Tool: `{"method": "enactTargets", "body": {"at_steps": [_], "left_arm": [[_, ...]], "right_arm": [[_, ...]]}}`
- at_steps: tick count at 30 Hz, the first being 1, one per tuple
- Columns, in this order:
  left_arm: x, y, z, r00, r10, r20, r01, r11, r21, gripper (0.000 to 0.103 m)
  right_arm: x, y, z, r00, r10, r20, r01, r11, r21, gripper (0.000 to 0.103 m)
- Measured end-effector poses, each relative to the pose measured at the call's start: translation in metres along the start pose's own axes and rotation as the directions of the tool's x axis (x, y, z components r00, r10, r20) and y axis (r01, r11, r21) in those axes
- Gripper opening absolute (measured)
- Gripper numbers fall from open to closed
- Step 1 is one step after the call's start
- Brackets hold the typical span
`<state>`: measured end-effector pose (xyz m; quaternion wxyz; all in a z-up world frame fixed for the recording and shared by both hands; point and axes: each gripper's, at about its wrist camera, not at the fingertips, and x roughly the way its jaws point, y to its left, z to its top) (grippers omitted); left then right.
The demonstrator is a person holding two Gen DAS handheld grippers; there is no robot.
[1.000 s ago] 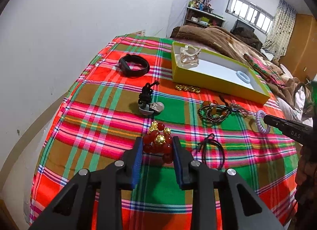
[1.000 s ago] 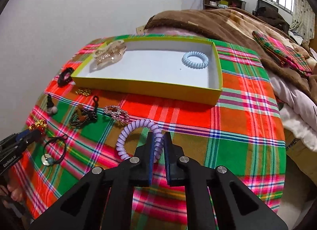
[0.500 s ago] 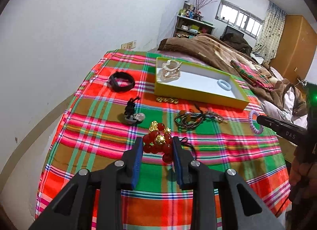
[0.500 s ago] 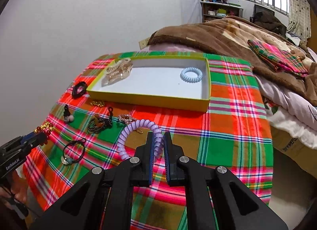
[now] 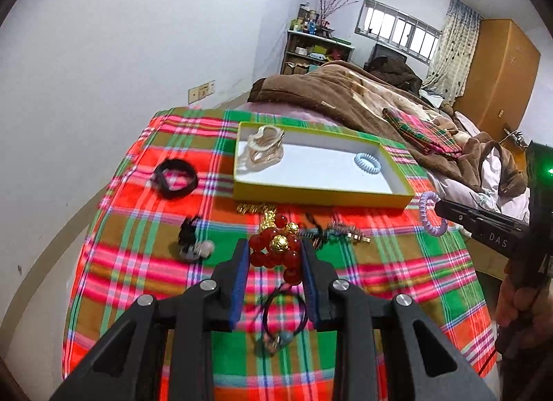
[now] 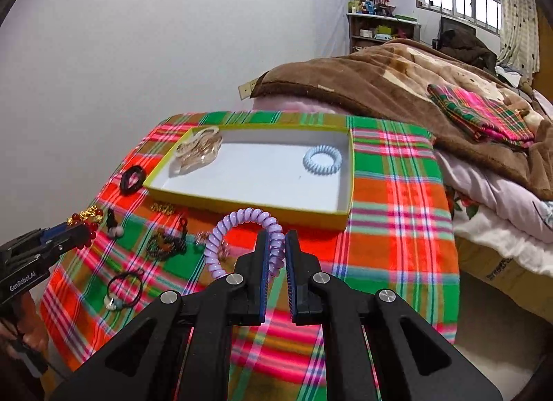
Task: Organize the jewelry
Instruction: 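Carry the red charm and lilac coil tie into the tray and release both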
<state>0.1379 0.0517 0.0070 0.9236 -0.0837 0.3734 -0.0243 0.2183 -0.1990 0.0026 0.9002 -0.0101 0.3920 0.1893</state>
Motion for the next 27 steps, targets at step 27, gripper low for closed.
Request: {"method": "enactTargets", "body": {"at_steps": [27], "left_arm": [[0.127,0.007,0.076,0.992,-0.014,-0.128,0.016,1.000,0.014,0.030]], "right_arm": [[0.110,-0.041,0.054,0.992,-0.065,-0.108,0.066,0.998,0.006,0.009]]}}
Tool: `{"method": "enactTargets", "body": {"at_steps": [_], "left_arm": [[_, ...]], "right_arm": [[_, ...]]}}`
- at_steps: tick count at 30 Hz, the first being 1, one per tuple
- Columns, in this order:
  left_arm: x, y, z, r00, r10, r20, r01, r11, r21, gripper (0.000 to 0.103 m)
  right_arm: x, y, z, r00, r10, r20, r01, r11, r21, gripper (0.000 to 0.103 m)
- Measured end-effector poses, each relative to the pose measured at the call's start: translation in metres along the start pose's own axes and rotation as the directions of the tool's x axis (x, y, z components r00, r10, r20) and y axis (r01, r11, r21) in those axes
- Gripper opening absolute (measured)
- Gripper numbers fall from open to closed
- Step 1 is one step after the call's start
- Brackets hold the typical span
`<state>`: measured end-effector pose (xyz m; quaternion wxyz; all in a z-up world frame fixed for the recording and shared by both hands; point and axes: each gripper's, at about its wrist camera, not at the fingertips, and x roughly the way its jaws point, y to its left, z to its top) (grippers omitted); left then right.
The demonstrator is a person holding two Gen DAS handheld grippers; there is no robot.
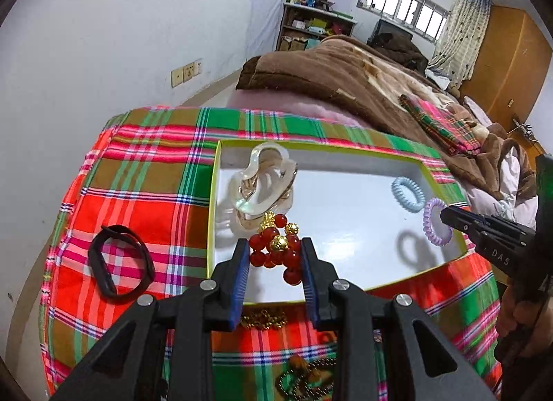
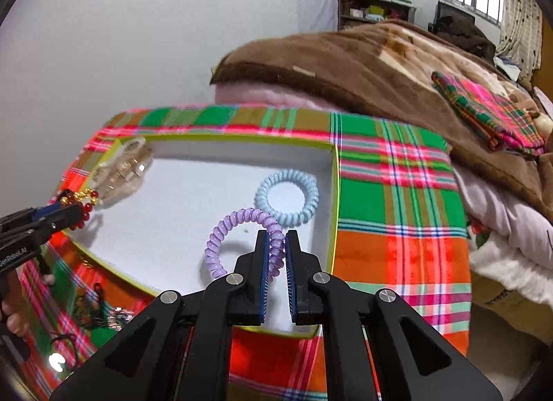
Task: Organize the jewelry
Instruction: 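Carry the red charm and lilac coil tie into the tray and release both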
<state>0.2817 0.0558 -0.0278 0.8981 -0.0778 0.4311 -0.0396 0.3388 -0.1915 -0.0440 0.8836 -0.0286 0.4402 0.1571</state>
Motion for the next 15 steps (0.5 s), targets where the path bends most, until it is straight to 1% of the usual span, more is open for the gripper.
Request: {"method": "enactTargets", "body": {"at_steps": [4,8,13,15], "left_arm": [[0.011,0.002,-0.001,0.999,0.033,-0.027,-0.033,0.999,0.002,0.031],[0.017,0.004,-0.005,0.998,0.036,-0.043,-0.036,0.999,-0.003,0.032],[0.017,0.004,-0.006,0.998,0.040,-0.041,-0.040,0.999,0.009,0.035],[0.017,0.004,-0.005,0.998,0.037,-0.040,-0.037,0.999,0.006,0.035]], "right_arm": [[0.014,-0.003,-0.004,0.999,-0.010,-0.034,0.010,1.000,-0.002,0.009],[0.015,0.000,-0.004,0.999,-0.031,-0.037,0.030,0.999,-0.029,0.009],[0.017,0.004,-0.004,0.999,-0.030,-0.046,0.027,0.999,-0.047,0.011],[0.015,0.004,-0.005,0.999,-0.026,-0.036,0.024,0.999,-0.043,0.021]]}}
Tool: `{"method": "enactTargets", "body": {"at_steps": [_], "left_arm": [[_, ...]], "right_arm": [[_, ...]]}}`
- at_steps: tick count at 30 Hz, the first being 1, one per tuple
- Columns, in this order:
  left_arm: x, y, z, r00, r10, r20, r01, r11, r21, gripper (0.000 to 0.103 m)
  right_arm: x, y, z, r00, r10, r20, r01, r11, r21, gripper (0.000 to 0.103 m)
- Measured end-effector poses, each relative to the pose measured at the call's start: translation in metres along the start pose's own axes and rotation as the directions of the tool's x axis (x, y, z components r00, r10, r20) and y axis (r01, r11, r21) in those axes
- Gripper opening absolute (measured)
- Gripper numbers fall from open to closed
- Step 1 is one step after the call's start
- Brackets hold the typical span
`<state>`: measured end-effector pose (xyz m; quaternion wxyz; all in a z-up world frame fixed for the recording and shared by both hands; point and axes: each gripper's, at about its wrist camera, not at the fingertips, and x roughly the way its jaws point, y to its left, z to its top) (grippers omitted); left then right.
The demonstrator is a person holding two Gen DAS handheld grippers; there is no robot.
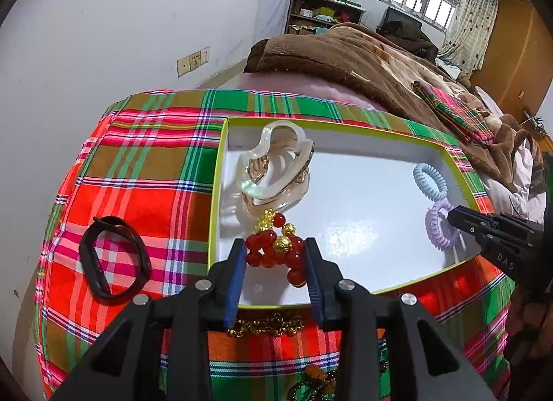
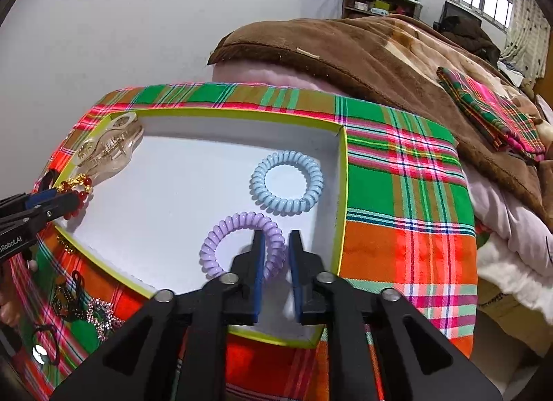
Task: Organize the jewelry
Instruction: 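Carry the red charm and lilac coil tie into the tray and release both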
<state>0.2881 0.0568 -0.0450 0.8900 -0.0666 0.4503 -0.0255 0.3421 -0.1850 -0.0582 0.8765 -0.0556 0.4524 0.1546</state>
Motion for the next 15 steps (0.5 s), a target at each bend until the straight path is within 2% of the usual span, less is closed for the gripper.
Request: {"method": "enactTargets", "body": {"at_steps": [3,7,11,15], "left_arm": [[-0.001,0.001,0.001,1.000,-0.010,0.003,0.010,1.000,-0.004,0.035],[-0.009,0.002,0.000,1.000,-0.014,0.026,0.014,1.000,-0.006,0.036],[-0.027,0.004,-0.003,0.998,-0.020,0.062,0.021,1.000,-0.008,0.041],[-0.049,0.002,-0.011,0.996,-0.024,0.086,0.025,1.000,-0.012,0.041]], "right_arm": [[-0.005,0.000,0.000,1.000,0.013,0.015,-0.013,1.000,0.008,0.030],[-0.017,0.002,-0.002,0.999,0.020,0.039,-0.020,1.000,0.015,0.031],[-0.038,0.005,-0.008,0.996,0.045,0.077,-0.047,0.998,0.031,0.031],[-0.062,0.010,-0.020,0.992,0.062,0.110,-0.067,0.997,0.040,0.032]]}}
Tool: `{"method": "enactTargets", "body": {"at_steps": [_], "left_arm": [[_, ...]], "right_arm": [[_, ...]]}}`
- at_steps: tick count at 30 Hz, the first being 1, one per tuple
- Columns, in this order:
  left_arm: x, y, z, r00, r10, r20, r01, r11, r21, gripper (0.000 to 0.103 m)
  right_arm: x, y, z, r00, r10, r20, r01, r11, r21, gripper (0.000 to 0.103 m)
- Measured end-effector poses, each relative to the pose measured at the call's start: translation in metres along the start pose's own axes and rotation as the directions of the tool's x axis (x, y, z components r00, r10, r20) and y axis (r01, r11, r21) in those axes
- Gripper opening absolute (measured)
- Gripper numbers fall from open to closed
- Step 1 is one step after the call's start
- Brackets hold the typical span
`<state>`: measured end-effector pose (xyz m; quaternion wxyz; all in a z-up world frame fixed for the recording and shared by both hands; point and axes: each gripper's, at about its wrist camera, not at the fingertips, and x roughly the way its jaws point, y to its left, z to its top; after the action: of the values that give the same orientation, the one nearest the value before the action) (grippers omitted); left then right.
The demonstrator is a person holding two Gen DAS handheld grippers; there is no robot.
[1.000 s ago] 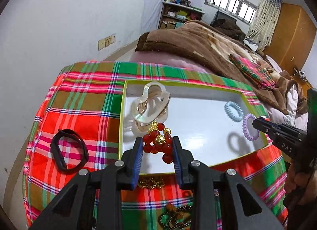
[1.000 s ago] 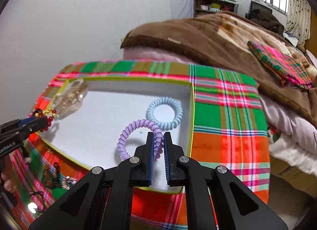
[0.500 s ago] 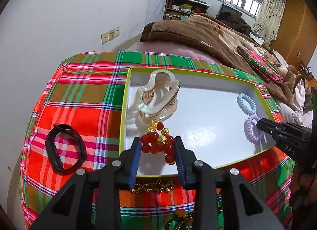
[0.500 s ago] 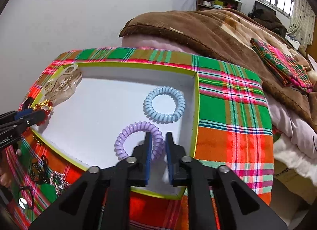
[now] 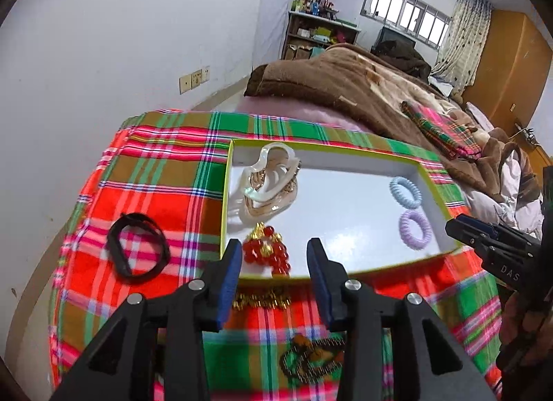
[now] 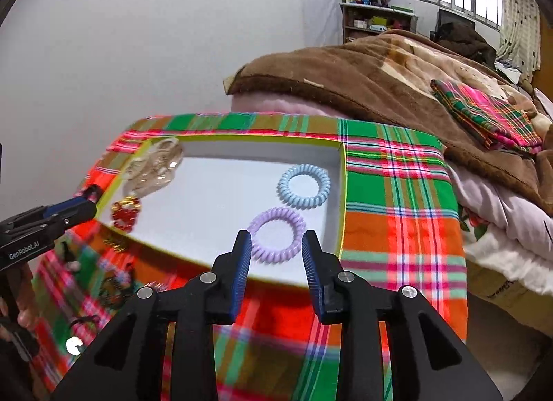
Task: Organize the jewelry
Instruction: 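Carry the red charm and lilac coil tie into the tray and release both, then move both tools back toward the jewelry left on the cloth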
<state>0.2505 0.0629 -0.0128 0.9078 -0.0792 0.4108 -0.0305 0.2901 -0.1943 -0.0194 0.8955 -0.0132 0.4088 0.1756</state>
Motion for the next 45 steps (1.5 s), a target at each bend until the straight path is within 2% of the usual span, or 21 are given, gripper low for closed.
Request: {"method": "enactTargets", "body": {"at_steps": [8,22,36,45], "left_arm": [[-0.053,-0.010,-0.034,0.999,-0.010,0.032,0.010,1.000,0.009,0.041],[-0.114,-0.018,-0.095,0.999,0.001,0.041,0.000,1.000,-0.031,0.041],[-0.141,-0.024,-0.132,0.999,-0.006,0.043,0.008,0.999,-0.038,0.041],[-0.147,-0.021,-0.136,0.999,-0.009,0.049,0.011,0.999,-0.049,0.041]], "right_arm": [[-0.060,0.019,-0.033,0.998,0.034,0.053,-0.034,0.999,0.005,0.032],[-0.121,0.045,-0.093,0.997,0.055,0.049,-0.054,0.998,-0.028,0.032],[-0.143,0.062,-0.115,0.997,0.061,0.053,-0.057,0.996,-0.073,0.032],[-0.144,0.068,-0.117,0.996,0.066,0.053,-0.062,0.994,-0.085,0.032]]}}
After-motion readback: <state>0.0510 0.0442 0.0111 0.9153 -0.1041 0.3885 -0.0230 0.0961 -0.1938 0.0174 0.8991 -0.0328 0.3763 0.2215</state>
